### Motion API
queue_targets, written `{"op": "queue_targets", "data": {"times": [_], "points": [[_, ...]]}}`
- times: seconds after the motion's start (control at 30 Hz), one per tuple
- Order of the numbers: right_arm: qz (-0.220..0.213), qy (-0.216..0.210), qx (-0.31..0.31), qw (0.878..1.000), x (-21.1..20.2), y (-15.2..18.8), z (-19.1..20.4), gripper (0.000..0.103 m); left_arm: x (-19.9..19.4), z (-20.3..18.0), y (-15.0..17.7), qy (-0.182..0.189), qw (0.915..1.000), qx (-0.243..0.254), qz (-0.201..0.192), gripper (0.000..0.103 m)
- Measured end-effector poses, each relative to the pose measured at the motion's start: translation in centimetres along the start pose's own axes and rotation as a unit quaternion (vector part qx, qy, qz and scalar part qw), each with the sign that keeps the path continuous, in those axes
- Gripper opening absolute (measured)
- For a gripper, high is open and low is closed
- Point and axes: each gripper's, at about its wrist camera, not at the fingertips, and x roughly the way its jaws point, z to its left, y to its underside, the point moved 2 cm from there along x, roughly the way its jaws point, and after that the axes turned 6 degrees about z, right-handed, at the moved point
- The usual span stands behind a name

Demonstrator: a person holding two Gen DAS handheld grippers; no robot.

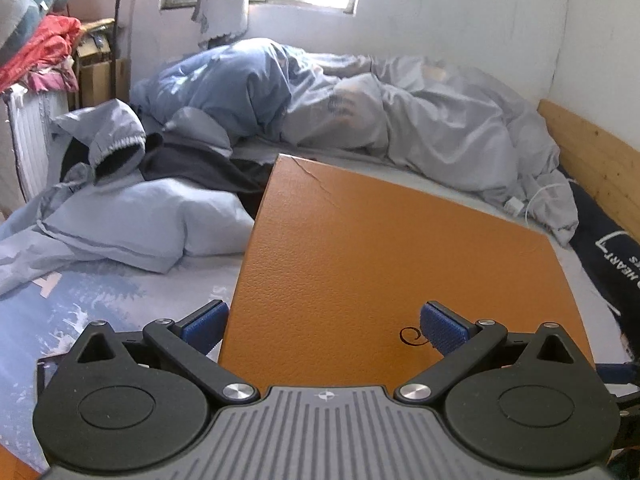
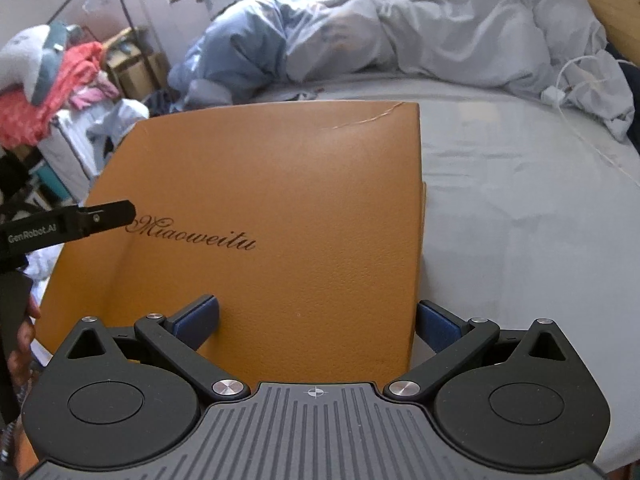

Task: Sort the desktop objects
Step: 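Lift the lid with both tools and carry it toward the open box, then lower the lid onto the open box rim with both tools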

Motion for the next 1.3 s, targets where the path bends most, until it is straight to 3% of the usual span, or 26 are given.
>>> {"op": "queue_targets", "data": {"times": [0.47, 1.1, 1.3], "points": [[0.015, 0.018, -0.005, 1.0, 2.4, 0.2, 0.2, 0.103, 3.3, 0.9, 1.1, -0.001, 0.9994, 0.008, 0.035, 0.103], [0.048, 0.034, -0.005, 0.998, 2.8, 1.9, 0.8, 0.103, 3.8, 0.9, 1.9, 0.003, 0.9983, 0.028, 0.052, 0.103], [0.051, 0.033, -0.002, 0.998, 3.3, 0.7, 0.8, 0.103, 4.4, 2.2, 2.2, 0.007, 0.9983, 0.032, 0.048, 0.103]]}}
